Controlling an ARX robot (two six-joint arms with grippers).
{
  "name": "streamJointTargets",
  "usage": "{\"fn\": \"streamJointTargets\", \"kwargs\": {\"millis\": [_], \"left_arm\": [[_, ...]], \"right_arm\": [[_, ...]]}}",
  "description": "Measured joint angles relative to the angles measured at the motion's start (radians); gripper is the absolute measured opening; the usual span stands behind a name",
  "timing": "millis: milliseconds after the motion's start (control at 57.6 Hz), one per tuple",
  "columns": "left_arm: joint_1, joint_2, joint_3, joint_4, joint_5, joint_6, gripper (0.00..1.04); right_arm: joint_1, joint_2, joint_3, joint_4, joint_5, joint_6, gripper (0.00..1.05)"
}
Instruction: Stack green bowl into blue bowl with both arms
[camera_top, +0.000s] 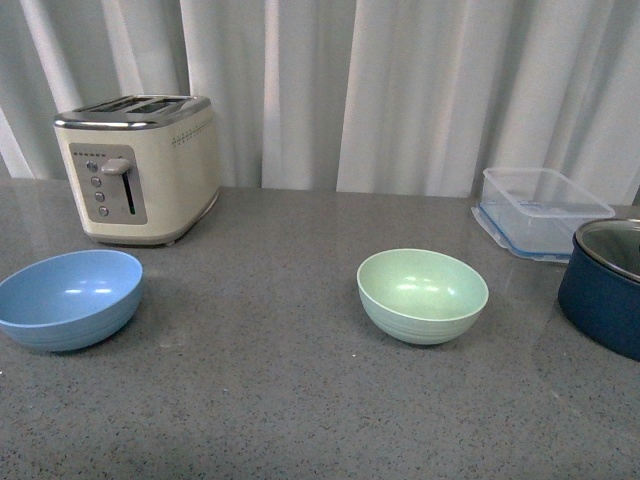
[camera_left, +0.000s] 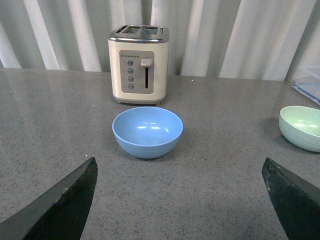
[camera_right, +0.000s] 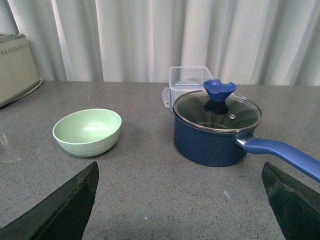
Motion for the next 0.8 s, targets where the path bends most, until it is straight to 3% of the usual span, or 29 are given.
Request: {"fn": "streamJointTargets", "kwargs": {"millis": [434,503,573,642,799], "left_arm": [[-0.001,0.001,0.001,-0.001,-0.008,0.0,0.98],[-0.063,0.103,0.055,-0.133,-0.241,-0.003,0.98],[-0.07,0.229,0.105,-0.14,-0.339,-0.002,0.98],[-0.053,0.31,0.16,-0.116,-0.325,0.004,0.98],[0.043,0.549,0.39,-0.128,-0.195,-0.032,0.98]], "right_arm": [[0.0,0.0,0.0,0.0,0.0,0.0,0.95],[0.0,0.0,0.0,0.0,0.0,0.0,0.95],[0.0,0.0,0.0,0.0,0.0,0.0,0.95],[0.0,0.0,0.0,0.0,0.0,0.0,0.95],[0.0,0.0,0.0,0.0,0.0,0.0,0.95]]}}
